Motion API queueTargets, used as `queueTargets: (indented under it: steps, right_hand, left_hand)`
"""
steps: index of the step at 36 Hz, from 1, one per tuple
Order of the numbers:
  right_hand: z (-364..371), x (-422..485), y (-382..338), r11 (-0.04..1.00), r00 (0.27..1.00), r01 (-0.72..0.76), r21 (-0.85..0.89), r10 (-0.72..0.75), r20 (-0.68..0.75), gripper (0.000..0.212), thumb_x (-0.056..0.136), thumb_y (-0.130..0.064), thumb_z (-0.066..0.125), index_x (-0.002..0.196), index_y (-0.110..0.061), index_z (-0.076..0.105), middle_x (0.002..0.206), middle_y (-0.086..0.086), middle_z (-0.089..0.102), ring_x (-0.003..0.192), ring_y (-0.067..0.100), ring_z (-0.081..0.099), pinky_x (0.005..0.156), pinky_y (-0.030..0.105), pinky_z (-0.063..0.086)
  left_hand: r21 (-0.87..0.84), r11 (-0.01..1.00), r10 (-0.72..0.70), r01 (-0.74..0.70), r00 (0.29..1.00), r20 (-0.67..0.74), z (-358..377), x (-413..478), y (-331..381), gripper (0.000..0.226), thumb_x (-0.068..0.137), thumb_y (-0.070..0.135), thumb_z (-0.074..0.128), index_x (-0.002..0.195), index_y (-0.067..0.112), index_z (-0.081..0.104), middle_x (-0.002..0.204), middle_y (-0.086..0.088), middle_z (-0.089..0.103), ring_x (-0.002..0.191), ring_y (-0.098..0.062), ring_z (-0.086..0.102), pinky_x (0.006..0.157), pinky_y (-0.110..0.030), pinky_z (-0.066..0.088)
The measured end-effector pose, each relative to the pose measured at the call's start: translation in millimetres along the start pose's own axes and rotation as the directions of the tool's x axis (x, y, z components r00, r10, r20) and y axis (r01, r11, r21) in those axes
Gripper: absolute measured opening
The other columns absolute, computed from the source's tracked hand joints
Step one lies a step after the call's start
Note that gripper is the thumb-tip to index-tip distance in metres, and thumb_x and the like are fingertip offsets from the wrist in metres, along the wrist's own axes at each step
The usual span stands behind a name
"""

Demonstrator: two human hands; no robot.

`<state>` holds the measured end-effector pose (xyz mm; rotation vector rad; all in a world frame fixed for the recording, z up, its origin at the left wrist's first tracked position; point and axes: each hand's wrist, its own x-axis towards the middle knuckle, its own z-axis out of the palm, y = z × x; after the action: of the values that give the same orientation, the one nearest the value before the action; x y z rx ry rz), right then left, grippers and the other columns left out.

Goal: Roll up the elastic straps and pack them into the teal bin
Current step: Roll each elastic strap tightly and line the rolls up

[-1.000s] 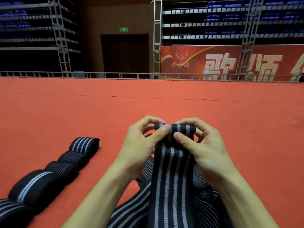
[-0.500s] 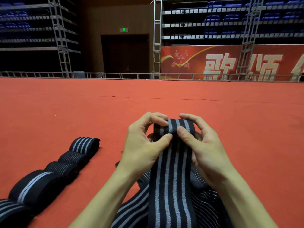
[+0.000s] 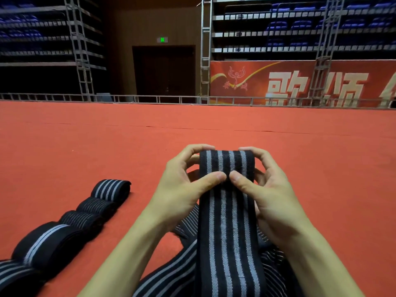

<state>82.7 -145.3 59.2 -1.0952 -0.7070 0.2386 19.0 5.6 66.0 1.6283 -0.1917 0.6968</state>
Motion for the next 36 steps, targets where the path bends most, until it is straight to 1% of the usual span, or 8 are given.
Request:
queueTargets:
  steps: [4,8,12,17,22,26,33,36]
  right_hand:
    - [-1,-1,0,0.998,0.997,-0.057,-0.022,0.058,0.046,0.045,0.071,-0.016,0.072,0.112,-0.028,0.058,0.096,0.016,0.068,0.079,0.027,0.069,0.064,0.038,0.058]
    - [1,0,2,0.997,0.995,-0.072,-0.003,0.072,0.063,0.040,0.073,-0.033,0.070,0.110,-0.023,0.060,0.095,0.009,0.069,0.085,0.020,0.069,0.072,0.038,0.058]
    - [3,0,2,0.995,0.994,-0.094,-0.028,0.095,0.047,0.049,0.076,-0.051,0.063,0.107,-0.014,0.062,0.105,0.017,0.066,0.094,0.023,0.067,0.083,0.040,0.056]
    - [4,2,1,0.999,1.000,-0.013,-0.046,0.013,-0.013,0.032,0.075,-0.043,0.071,0.093,-0.017,0.067,0.092,0.013,0.063,0.086,0.028,0.060,0.081,0.045,0.050]
    - [2,1,1,1.000,1.000,-0.002,0.012,0.002,-0.020,0.021,0.074,-0.025,0.073,0.093,-0.019,0.067,0.089,0.015,0.064,0.082,0.029,0.061,0.076,0.045,0.054]
    - [2,0,1,1.000,1.000,0.016,-0.010,-0.016,0.015,0.016,0.077,-0.017,0.077,0.091,-0.022,0.069,0.090,0.014,0.065,0.083,0.026,0.062,0.077,0.044,0.054]
    - [0,0,1,0.999,0.999,0.039,-0.023,-0.039,-0.007,0.024,0.081,0.007,0.069,0.096,-0.013,0.065,0.094,0.011,0.068,0.083,0.025,0.066,0.071,0.036,0.058]
    - [-1,1,2,0.999,0.999,0.040,-0.018,-0.040,-0.019,0.034,0.069,0.000,0.070,0.099,-0.014,0.064,0.104,0.008,0.069,0.085,0.022,0.069,0.070,0.034,0.058]
  left_hand:
    - [0.167,0.979,0.123,-0.119,0.992,-0.015,-1,1,-2,0.041,0.072,0.015,0.078,0.108,0.029,0.064,0.101,0.005,0.072,0.102,-0.020,0.068,0.090,-0.044,0.056]
    - [0.229,0.944,0.238,-0.238,0.971,0.029,0,2,-4,0.041,0.073,0.006,0.076,0.106,0.025,0.061,0.101,0.008,0.068,0.098,-0.014,0.066,0.091,-0.033,0.053]
    - [0.249,0.913,0.319,-0.322,0.946,0.054,2,0,-10,0.042,0.074,-0.001,0.072,0.101,0.029,0.061,0.101,0.009,0.066,0.099,-0.019,0.065,0.086,-0.050,0.054]
    - [0.217,0.896,0.385,-0.387,0.921,0.052,5,-2,-13,0.043,0.074,-0.004,0.071,0.102,0.028,0.061,0.104,0.002,0.064,0.102,-0.023,0.062,0.083,-0.043,0.055]
    - [0.104,0.957,0.265,-0.273,0.961,0.081,6,-3,-8,0.019,0.078,0.026,0.070,0.095,0.029,0.064,0.105,0.008,0.068,0.104,-0.015,0.063,0.093,-0.031,0.049]
    - [0.066,0.976,0.207,-0.206,0.978,-0.011,10,-2,-7,0.002,0.078,0.034,0.070,0.080,0.034,0.068,0.100,0.008,0.070,0.101,-0.010,0.064,0.091,-0.028,0.048]
    - [0.042,0.994,-0.097,0.098,0.995,-0.019,6,-3,-10,0.034,0.071,0.040,0.077,0.102,0.034,0.065,0.107,-0.001,0.071,0.100,-0.019,0.068,0.083,-0.037,0.056]
    - [-0.046,0.977,-0.208,0.210,0.977,0.037,5,-4,-7,0.037,0.073,0.034,0.075,0.108,0.032,0.065,0.108,-0.007,0.071,0.091,-0.024,0.072,0.072,-0.037,0.059]
